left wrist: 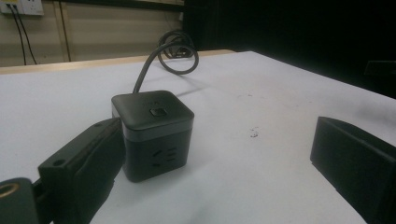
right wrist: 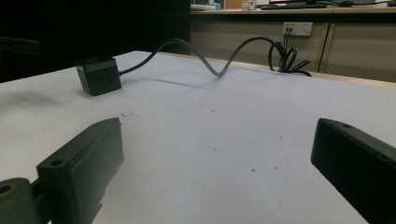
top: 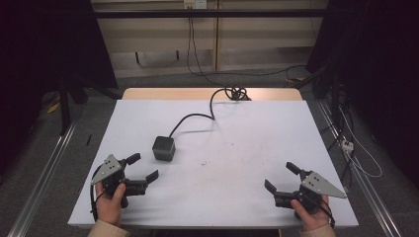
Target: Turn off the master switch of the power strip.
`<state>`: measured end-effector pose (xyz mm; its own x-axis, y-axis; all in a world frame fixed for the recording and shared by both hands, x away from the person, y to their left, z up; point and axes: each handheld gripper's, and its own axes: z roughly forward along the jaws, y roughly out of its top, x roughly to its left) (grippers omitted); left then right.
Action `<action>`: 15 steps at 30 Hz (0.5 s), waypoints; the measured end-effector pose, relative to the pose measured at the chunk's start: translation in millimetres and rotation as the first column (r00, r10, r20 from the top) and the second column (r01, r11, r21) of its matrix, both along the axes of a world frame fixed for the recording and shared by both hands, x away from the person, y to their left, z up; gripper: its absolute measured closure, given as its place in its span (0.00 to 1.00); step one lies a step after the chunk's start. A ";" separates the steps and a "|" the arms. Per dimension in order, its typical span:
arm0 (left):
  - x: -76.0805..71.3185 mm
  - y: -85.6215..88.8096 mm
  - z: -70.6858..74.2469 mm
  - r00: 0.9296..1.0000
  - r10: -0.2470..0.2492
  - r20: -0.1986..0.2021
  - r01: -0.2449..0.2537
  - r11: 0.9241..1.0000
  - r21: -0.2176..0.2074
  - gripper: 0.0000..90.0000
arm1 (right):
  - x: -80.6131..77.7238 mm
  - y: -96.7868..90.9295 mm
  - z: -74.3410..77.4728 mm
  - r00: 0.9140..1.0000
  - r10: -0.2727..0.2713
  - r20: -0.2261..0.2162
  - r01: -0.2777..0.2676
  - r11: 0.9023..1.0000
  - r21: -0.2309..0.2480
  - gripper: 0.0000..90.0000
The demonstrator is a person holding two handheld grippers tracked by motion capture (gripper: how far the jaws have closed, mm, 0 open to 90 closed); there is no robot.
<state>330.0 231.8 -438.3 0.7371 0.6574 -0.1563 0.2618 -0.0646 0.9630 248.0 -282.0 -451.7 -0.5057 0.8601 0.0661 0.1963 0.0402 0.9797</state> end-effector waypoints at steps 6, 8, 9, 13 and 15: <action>0.0 -1.1 1.6 1.000 -0.003 0.004 0.003 1.000 -0.015 0.03 | 0.1 0.0 0.3 1.000 0.003 0.004 -0.003 1.000 -0.003 0.02; 0.6 -0.8 2.1 1.000 -0.003 0.010 0.003 1.000 -0.022 0.03 | 0.1 0.3 0.3 1.000 0.006 0.005 -0.006 1.000 -0.004 0.02; 0.6 -0.6 2.4 1.000 -0.002 0.008 0.002 1.000 -0.025 0.03 | 0.2 0.3 0.4 1.000 0.007 0.005 -0.007 1.000 -0.005 0.02; 1.1 -0.6 2.5 1.000 0.005 0.002 -0.005 0.999 -0.037 0.03 | 0.2 0.4 0.8 1.000 0.007 0.006 -0.007 1.000 -0.005 0.03; 1.5 -0.3 2.6 1.000 0.005 0.002 -0.005 0.999 -0.041 0.03 | 0.5 0.2 1.0 1.000 0.006 0.009 -0.006 1.000 -0.006 0.03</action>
<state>331.5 231.5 -435.7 0.7341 0.6544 -0.1811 0.2595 -0.0240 0.9654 248.5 -281.8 -450.6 -0.5114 0.8575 0.0563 0.1877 0.0475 0.9811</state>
